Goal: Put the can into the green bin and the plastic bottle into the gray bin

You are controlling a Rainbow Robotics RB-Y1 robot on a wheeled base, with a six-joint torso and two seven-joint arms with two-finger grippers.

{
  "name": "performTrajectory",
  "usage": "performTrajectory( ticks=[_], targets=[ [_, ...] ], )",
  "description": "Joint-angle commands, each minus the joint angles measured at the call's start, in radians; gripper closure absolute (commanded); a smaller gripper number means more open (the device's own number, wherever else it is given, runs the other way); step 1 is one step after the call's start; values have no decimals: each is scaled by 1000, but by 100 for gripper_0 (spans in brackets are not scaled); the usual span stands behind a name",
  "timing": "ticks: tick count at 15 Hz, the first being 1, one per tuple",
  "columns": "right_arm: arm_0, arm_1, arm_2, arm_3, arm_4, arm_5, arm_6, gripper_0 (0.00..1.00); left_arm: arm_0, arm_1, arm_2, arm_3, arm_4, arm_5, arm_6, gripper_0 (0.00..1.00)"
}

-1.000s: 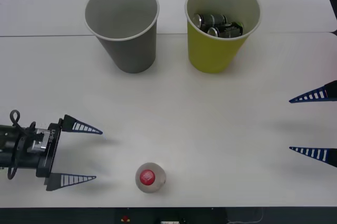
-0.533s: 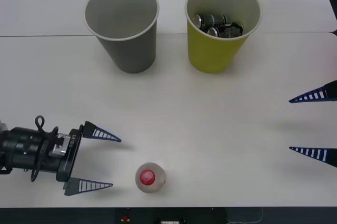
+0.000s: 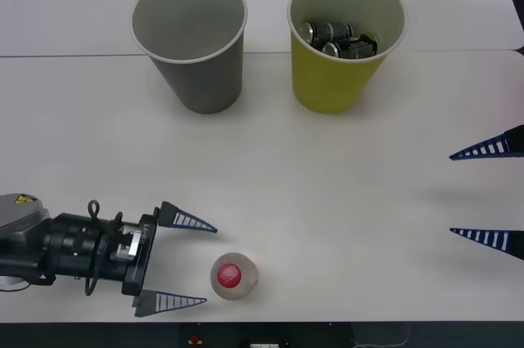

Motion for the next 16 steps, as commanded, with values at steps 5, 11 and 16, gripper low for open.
performTrajectory(
  ticks=[5, 11, 16],
  targets=[
    [0, 0, 0, 0, 0, 0, 0, 0, 0, -77, -1, 4, -44, 66, -104, 0],
    [0, 0, 0, 0, 0, 0, 0, 0, 0, -114, -27, 6, -62, 96, -117, 0],
    [0, 0, 0, 0, 0, 0, 0, 0, 0, -128, -41, 6, -64, 108, -115, 75]
  ],
)
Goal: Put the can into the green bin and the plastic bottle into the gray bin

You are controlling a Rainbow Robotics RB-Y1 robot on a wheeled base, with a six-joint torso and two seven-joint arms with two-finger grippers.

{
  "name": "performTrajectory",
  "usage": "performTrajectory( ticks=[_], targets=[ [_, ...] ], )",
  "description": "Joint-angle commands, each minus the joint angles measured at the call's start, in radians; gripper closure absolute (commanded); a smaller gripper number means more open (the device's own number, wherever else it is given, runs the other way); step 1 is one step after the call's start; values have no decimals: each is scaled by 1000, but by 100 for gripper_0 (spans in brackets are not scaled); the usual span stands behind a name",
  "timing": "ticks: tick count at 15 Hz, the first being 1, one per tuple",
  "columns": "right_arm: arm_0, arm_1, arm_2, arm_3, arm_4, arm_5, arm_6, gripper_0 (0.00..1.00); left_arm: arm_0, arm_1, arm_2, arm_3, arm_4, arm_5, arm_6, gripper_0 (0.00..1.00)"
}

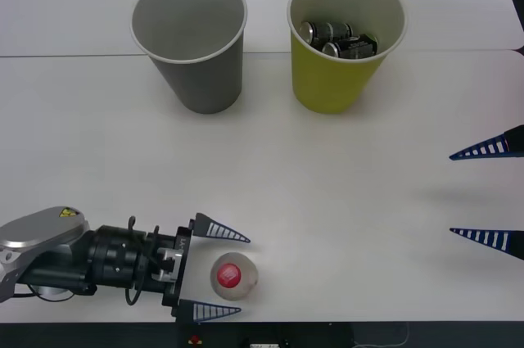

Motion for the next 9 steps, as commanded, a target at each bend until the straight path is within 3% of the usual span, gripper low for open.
performTrajectory(
  ticks=[1, 9],
  targets=[
    [0, 0, 0, 0, 0, 0, 0, 0, 0, 1, -6, 0, 0, 12, 5, 100],
    [0, 0, 0, 0, 0, 0, 0, 0, 0, -1, -2, -3, 7, 12, 51, 100]
  ],
)
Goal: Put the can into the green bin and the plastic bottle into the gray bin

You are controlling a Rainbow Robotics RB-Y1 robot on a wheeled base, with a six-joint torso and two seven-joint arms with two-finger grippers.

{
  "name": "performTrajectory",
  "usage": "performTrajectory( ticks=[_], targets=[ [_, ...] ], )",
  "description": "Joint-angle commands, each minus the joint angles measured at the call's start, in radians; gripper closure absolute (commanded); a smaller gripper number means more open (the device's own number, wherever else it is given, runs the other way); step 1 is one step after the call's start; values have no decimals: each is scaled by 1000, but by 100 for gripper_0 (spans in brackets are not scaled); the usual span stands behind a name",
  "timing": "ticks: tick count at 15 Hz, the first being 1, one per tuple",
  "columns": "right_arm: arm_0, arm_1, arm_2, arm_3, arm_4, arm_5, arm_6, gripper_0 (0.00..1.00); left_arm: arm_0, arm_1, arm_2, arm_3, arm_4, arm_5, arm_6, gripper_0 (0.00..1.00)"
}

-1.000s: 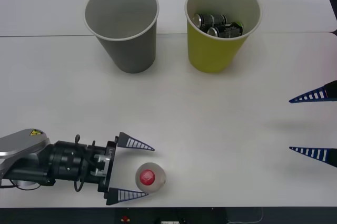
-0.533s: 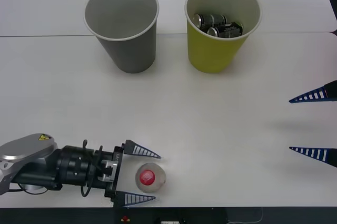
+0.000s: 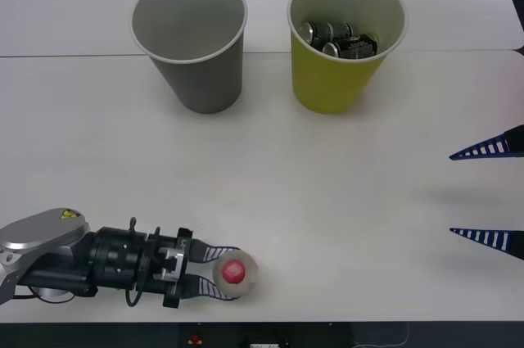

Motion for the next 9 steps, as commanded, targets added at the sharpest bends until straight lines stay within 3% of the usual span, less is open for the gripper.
performTrajectory(
  ticks=[1, 5, 9],
  targets=[
    [0, 0, 0, 0, 0, 0, 0, 0, 0, 1, 11, -8, 4, 0, 29, 100],
    [0, 0, 0, 0, 0, 0, 0, 0, 11, 15, 89, -63, -88, 0, 215, 100],
    [0, 0, 0, 0, 0, 0, 0, 0, 91, 18, 315, -212, -313, 1, 537, 100]
  ],
)
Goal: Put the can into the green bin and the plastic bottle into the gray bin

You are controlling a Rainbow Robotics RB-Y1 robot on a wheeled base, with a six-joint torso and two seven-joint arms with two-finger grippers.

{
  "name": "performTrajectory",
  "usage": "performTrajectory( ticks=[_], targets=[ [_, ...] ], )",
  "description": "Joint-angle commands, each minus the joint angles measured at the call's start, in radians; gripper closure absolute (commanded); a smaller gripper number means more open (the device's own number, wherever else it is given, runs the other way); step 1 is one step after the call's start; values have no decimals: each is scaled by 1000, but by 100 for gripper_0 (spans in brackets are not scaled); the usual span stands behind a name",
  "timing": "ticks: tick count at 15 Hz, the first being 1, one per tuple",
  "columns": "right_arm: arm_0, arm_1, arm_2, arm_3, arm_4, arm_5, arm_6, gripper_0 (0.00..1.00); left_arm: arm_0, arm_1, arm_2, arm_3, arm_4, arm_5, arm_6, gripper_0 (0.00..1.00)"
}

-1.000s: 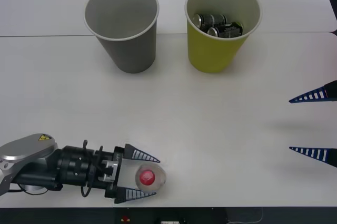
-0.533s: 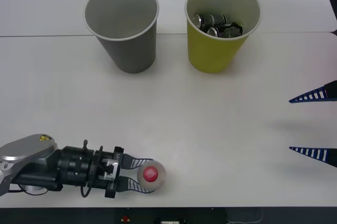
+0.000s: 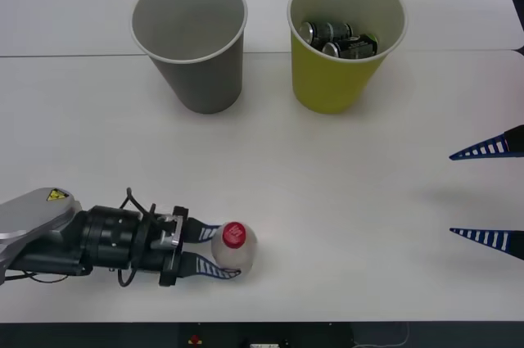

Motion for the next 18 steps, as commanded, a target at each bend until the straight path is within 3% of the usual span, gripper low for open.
performTrajectory(
  ticks=[1, 6, 9, 18],
  targets=[
    [0, 0, 0, 0, 0, 0, 0, 0, 59, -1, 157, -119, -169, 0, 248, 100],
    [0, 0, 0, 0, 0, 0, 0, 0, 172, 28, 387, -397, -472, 17, 719, 100],
    [0, 0, 0, 0, 0, 0, 0, 0, 195, 77, 468, -541, -583, 17, 972, 100],
    [0, 0, 0, 0, 0, 0, 0, 0, 195, 215, 706, -796, -713, 14, 1645, 100]
  ],
)
